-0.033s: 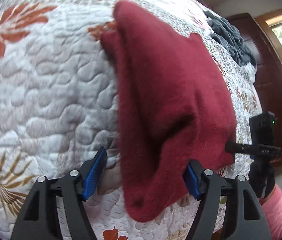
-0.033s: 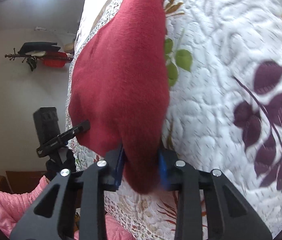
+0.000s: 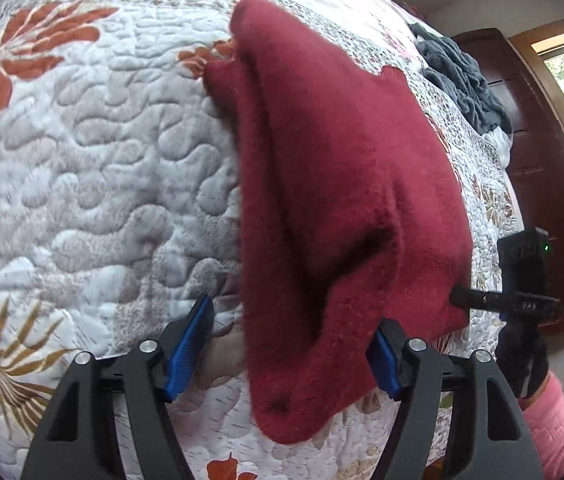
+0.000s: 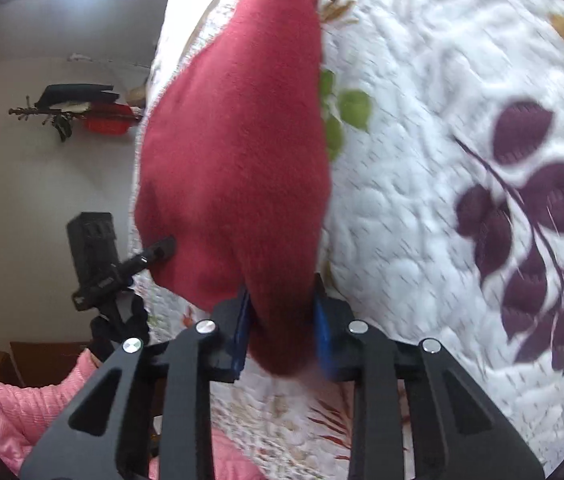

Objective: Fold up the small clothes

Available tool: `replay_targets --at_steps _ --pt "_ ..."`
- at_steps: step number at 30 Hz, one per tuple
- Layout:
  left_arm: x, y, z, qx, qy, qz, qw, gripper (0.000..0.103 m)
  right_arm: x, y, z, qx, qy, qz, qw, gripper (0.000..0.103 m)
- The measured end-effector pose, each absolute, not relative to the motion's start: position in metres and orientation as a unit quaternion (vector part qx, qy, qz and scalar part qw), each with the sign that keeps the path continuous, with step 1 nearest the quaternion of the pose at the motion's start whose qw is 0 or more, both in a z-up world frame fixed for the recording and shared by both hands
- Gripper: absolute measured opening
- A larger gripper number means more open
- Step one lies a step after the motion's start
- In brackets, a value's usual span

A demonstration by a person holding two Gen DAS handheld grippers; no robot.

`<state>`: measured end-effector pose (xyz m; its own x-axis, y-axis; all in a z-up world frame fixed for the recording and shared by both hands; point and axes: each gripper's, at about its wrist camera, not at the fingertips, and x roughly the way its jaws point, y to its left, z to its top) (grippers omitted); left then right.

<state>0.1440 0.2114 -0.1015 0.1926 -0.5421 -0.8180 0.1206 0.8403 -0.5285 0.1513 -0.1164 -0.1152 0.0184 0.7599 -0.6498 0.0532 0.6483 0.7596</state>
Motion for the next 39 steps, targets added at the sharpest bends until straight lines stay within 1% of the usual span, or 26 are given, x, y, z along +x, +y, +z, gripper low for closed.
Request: replay_targets --at_steps 5,6,8,9,10,11,12,13,14,15,17,21,24,27,32,39 --pt "0.137 0.213 -0.1 -0.167 0.587 -0.215 0.763 0.072 0.147 -0.111 -0.12 0.327 0.631 0.263 0.653 0.027" --pt "0.135 0.215 -0.102 -0.167 0.587 -0.211 0.763 0.072 0.142 -0.114 -0.118 0.324 0.628 0.26 0.658 0.031" --pt "0.128 0.215 -0.097 -0.165 0.586 -0.201 0.767 0.07 0.142 -0.107 -0.107 0.304 0.623 0.251 0.675 0.033" --pt "0.123 0.215 -0.093 -0.162 0.584 -0.196 0.771 0.07 0.137 -0.104 -0.097 0.281 0.62 0.244 0.691 0.039" --pt "0.12 0.213 -0.088 -0.157 0.581 -0.19 0.775 0.07 0.135 -0.1 -0.088 0.265 0.615 0.241 0.702 0.043" --pt "0.111 0.213 -0.08 -0.152 0.574 -0.185 0.783 0.07 0.13 -0.096 -0.076 0.246 0.607 0.239 0.717 0.05" --pt "0.104 0.212 -0.074 -0.149 0.568 -0.182 0.789 0.071 0.126 -0.088 -0.069 0.234 0.602 0.234 0.726 0.064" --pt "0.096 0.211 -0.067 -0.147 0.561 -0.179 0.795 0.072 0.117 -0.086 -0.059 0.217 0.595 0.223 0.741 0.072" --pt "0.087 0.21 -0.059 -0.143 0.553 -0.172 0.803 0.072 0.111 -0.084 -0.051 0.203 0.589 0.212 0.753 0.082" --pt "0.079 0.207 -0.053 -0.136 0.549 -0.162 0.809 0.075 0.103 -0.082 -0.042 0.185 0.58 0.198 0.768 0.089" --pt "0.063 0.204 -0.039 -0.125 0.539 -0.147 0.82 0.082 0.088 -0.077 -0.027 0.155 0.57 0.171 0.789 0.089" --pt "0.04 0.196 -0.012 -0.118 0.511 -0.13 0.842 0.086 0.071 -0.072 -0.007 0.13 0.565 0.134 0.804 0.091" --pt "0.032 0.194 0.006 -0.115 0.5 -0.11 0.851 0.087 0.062 -0.068 0.01 0.116 0.553 0.118 0.816 0.092" --pt "0.024 0.193 0.018 -0.088 0.492 -0.083 0.862 0.089 0.057 -0.057 0.02 0.085 0.551 0.1 0.824 0.093" --pt "0.024 0.187 0.025 -0.072 0.491 -0.068 0.865 0.092 0.062 -0.036 0.024 0.046 0.546 0.081 0.833 0.095" --pt "0.036 0.18 0.012 -0.055 0.5 -0.063 0.862 0.093 0.078 -0.025 0.014 0.046 0.551 0.048 0.832 0.096"
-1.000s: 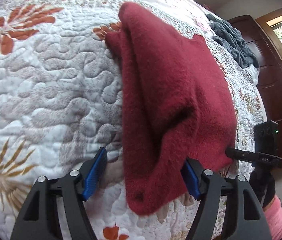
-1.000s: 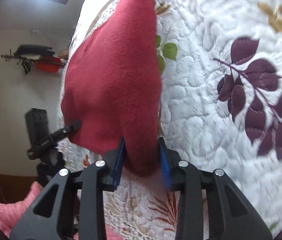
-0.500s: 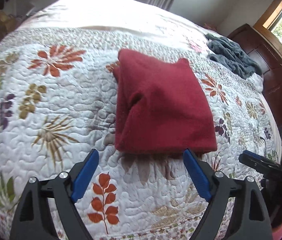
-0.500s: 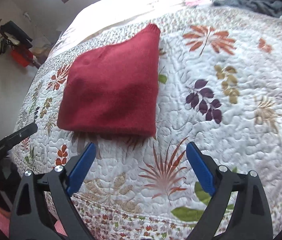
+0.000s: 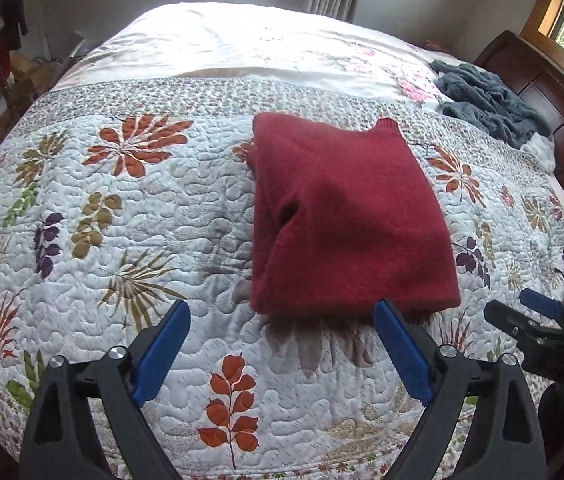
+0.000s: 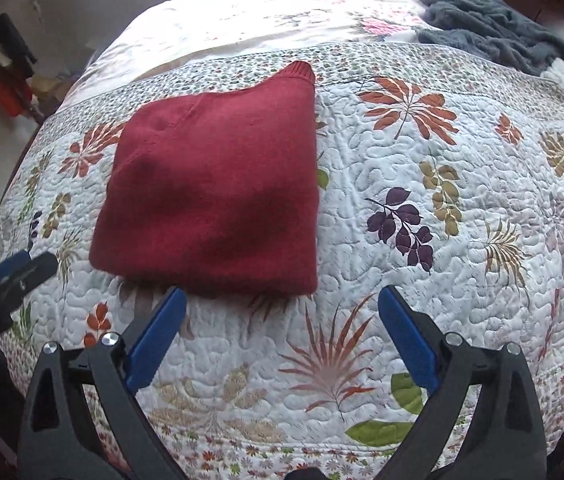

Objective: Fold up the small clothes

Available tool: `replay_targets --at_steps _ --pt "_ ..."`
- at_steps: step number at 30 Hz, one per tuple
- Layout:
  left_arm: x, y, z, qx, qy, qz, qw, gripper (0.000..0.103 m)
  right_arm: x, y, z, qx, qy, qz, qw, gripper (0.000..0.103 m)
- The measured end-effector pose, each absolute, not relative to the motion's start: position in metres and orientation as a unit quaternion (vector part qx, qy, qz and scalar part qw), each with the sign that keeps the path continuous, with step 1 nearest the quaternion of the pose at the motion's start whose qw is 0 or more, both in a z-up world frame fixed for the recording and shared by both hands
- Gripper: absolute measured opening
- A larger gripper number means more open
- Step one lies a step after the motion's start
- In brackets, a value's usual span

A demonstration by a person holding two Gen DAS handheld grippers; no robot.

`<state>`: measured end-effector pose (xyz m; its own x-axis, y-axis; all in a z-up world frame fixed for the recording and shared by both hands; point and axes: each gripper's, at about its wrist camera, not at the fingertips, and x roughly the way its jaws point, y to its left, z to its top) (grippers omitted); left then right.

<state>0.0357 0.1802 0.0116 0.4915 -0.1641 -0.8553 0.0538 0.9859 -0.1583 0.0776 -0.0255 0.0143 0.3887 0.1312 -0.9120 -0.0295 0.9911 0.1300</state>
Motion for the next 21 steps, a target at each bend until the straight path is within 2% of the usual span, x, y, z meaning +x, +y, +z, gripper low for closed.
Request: replay_targets --at_steps 21 --pt "0.051 0.158 0.0 0.011 0.492 -0.039 0.87 0.093 0.095 -0.03 0.014 0.011 0.539 0.001 0.842 0.098"
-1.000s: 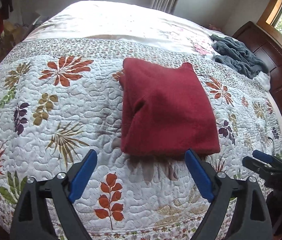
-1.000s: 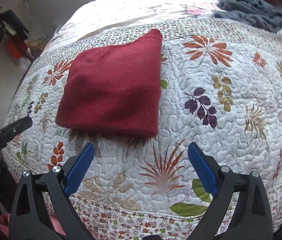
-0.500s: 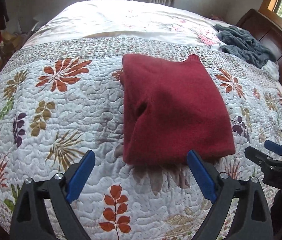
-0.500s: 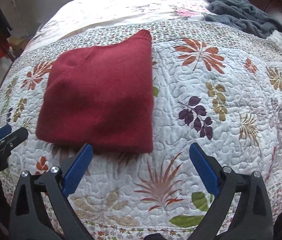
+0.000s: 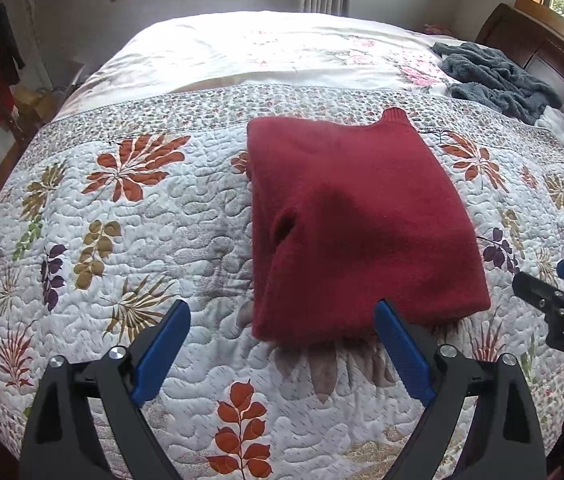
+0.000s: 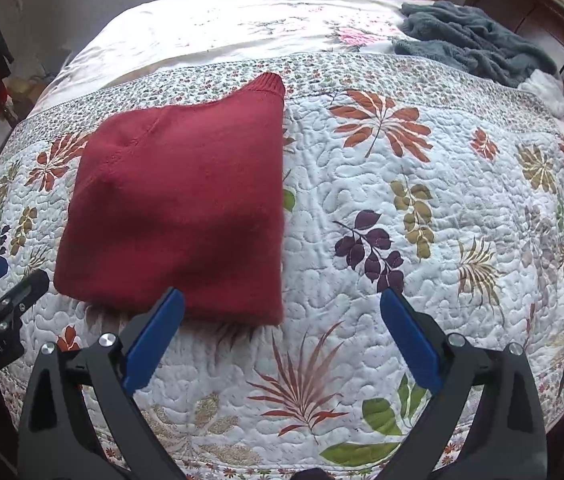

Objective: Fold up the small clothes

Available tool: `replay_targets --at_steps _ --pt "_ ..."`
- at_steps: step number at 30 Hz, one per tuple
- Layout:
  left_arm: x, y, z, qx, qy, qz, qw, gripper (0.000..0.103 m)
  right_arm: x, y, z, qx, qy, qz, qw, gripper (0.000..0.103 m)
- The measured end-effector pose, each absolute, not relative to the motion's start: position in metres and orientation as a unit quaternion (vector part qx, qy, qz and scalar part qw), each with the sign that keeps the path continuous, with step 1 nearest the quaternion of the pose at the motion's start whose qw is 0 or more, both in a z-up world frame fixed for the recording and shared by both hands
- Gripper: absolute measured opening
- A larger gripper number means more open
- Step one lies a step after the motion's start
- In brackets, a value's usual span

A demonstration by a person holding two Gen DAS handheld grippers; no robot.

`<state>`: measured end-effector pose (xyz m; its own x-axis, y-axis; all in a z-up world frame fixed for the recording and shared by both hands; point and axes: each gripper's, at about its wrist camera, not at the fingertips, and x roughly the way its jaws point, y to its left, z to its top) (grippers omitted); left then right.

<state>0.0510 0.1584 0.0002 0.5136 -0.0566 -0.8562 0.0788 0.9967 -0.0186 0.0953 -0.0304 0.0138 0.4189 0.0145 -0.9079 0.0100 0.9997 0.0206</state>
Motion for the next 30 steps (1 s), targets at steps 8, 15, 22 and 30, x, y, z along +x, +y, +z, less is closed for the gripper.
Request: replay_targets --at_steps 8,15,22,30 --pt "0.055 0.16 -0.008 0.013 0.499 -0.03 0.866 0.093 0.099 -0.032 0.01 0.009 0.543 -0.002 0.84 0.098" --pt "0.054 0.159 -0.008 0.013 0.499 -0.032 0.866 0.093 0.097 -0.029 0.002 0.01 0.55 -0.003 0.835 0.098" --pt "0.055 0.158 -0.009 0.018 0.498 -0.03 0.866 0.093 0.1 -0.033 -0.005 0.016 0.556 -0.003 0.831 0.098" --pt "0.056 0.157 -0.009 0.019 0.496 -0.03 0.868 0.093 0.102 -0.035 -0.009 0.023 0.559 -0.001 0.829 0.098"
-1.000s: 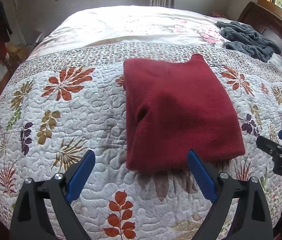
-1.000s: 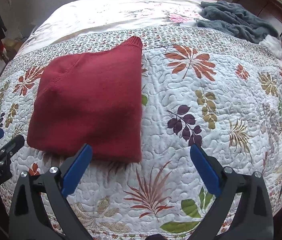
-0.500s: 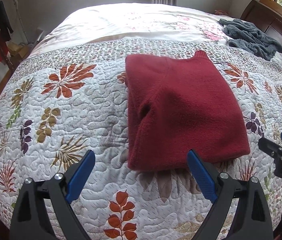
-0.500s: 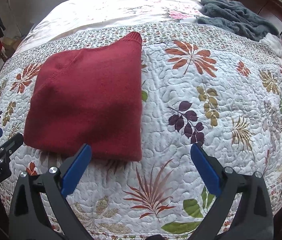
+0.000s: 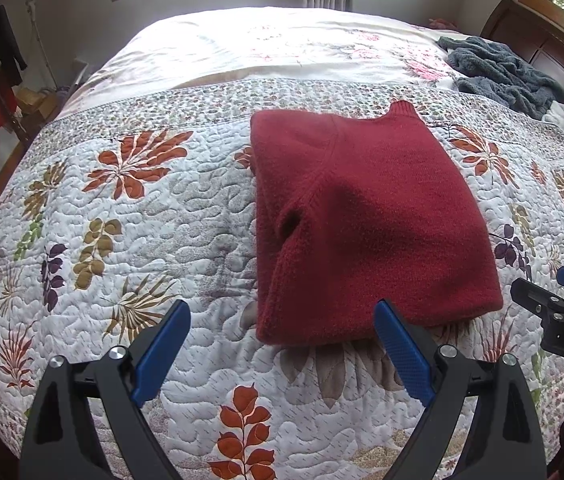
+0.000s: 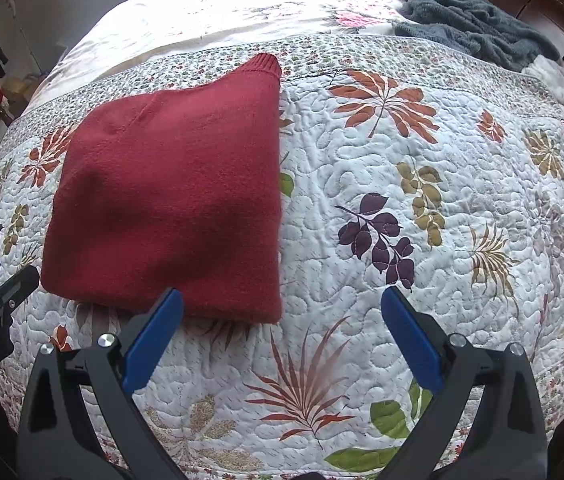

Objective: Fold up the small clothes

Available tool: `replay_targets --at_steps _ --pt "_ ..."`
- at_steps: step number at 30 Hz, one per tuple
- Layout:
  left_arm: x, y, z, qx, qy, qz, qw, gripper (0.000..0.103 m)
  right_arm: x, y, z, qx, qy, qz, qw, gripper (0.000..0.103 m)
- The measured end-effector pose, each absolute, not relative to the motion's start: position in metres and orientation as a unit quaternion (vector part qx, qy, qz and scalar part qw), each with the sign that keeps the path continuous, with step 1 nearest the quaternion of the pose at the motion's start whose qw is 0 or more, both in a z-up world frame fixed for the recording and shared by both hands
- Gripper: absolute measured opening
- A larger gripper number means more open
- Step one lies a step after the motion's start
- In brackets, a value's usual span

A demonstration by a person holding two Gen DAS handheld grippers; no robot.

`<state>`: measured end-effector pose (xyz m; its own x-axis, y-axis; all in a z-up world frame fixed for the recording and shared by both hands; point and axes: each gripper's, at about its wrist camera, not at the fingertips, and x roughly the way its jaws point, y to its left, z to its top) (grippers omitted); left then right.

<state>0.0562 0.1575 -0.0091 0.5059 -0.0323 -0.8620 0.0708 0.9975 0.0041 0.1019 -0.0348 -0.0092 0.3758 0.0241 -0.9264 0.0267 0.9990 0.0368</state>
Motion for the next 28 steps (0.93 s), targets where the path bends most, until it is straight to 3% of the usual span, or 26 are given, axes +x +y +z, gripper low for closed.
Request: replay_targets --at_steps 28 --pt "0.0591 0.1566 -0.0172 0.018 0.501 -0.026 0.865 0.093 0.1044 -0.0357 -0.0134 0.024 0.561 -0.003 0.827 0.098"
